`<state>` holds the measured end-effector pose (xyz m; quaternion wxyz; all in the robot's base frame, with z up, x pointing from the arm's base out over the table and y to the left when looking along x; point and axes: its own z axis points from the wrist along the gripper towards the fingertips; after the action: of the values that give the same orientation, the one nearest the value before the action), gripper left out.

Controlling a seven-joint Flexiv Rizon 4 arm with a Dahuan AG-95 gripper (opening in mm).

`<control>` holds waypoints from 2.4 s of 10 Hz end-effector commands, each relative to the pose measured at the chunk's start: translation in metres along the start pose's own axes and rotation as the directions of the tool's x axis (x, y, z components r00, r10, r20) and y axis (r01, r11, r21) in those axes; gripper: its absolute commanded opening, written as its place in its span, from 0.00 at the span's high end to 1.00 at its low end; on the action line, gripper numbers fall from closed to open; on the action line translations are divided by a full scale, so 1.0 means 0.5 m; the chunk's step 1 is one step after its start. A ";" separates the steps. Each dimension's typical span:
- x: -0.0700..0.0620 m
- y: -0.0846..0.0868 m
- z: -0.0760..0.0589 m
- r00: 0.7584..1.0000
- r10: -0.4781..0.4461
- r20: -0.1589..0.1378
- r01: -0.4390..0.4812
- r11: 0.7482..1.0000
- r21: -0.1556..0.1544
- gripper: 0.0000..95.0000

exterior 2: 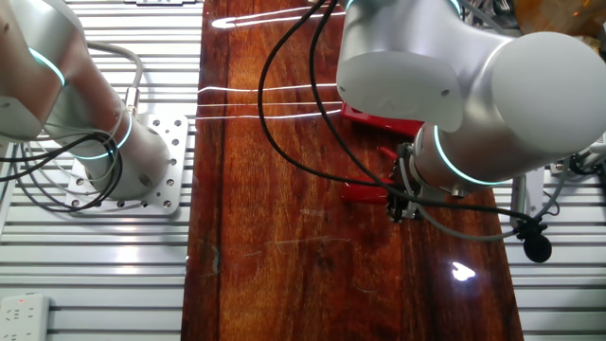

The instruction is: Place the handset of the telephone on the corresponding phone cradle

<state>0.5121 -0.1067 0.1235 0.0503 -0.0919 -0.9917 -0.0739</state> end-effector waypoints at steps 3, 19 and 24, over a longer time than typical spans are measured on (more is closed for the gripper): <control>-0.034 0.039 -0.001 1.000 -0.002 0.015 0.001 1.000 0.013 1.00; -0.013 0.147 -0.083 0.999 0.038 -0.003 -0.038 0.999 0.011 1.00; 0.002 0.212 -0.108 0.998 0.058 -0.004 -0.057 0.998 0.023 1.00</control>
<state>0.5365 -0.0090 0.1924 0.0573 -0.1241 -0.9884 -0.0659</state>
